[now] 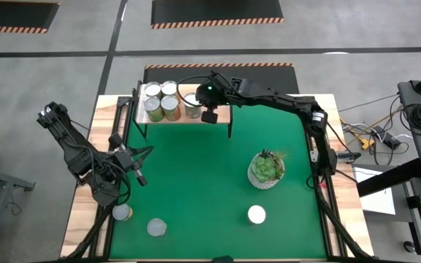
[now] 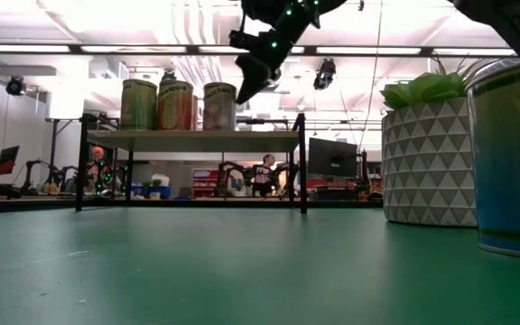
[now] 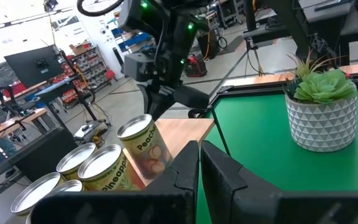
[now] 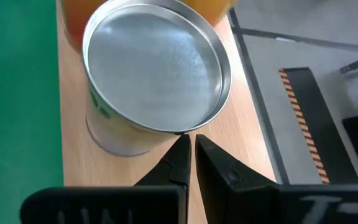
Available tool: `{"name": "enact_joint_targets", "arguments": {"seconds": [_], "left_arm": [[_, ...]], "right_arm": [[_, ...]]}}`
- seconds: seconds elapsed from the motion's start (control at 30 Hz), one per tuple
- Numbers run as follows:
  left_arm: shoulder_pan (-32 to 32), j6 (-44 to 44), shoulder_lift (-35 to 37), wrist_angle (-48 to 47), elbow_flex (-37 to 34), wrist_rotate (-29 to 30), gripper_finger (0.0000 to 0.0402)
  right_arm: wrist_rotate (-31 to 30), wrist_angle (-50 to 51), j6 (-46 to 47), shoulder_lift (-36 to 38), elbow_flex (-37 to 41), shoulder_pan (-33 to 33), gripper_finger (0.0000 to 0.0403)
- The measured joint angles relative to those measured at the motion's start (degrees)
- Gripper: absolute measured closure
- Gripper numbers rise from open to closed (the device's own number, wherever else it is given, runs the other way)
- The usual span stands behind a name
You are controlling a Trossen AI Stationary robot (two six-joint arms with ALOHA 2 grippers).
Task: Pick and place cans onto a shelf
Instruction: Put the canned peaches on the shelf, then put the canned cherries on the shelf
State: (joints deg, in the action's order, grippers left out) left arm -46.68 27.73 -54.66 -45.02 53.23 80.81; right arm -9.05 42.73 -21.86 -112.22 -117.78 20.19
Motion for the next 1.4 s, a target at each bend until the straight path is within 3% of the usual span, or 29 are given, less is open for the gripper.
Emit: {"name": "enact_joint_targets", "arguments": {"seconds": [0.57,0.9,1.0,1.2,1.4], "left_arm": [[0.02,-0.2,0.0,0.01,0.0,0.0,0.0402],[0.01,-0.21,0.0,0.01,0.0,0.0,0.0402],[0.0,-0.22,-0.02,0.01,0.0,0.0,0.0402],[0.02,-0.22,0.0,0.01,0.0,0.0,0.0402],[0.01,-0.22,0.0,0.03,0.0,-0.09,0.0402]], "right_arm": [[2.4,-1.45,-1.07,-0.51,0.0,-1.68,0.039],[-10.44,-1.17,-1.27,0.19,-0.69,-2.19,0.039],[-7.73,-1.71,0.84,0.37,-2.97,-2.44,0.039],[3.46,-7.11,3.88,0.45,-4.04,-3.54,0.039],[4.62,-9.42,3.98,0.41,-3.9,-5.72,0.039]]}}
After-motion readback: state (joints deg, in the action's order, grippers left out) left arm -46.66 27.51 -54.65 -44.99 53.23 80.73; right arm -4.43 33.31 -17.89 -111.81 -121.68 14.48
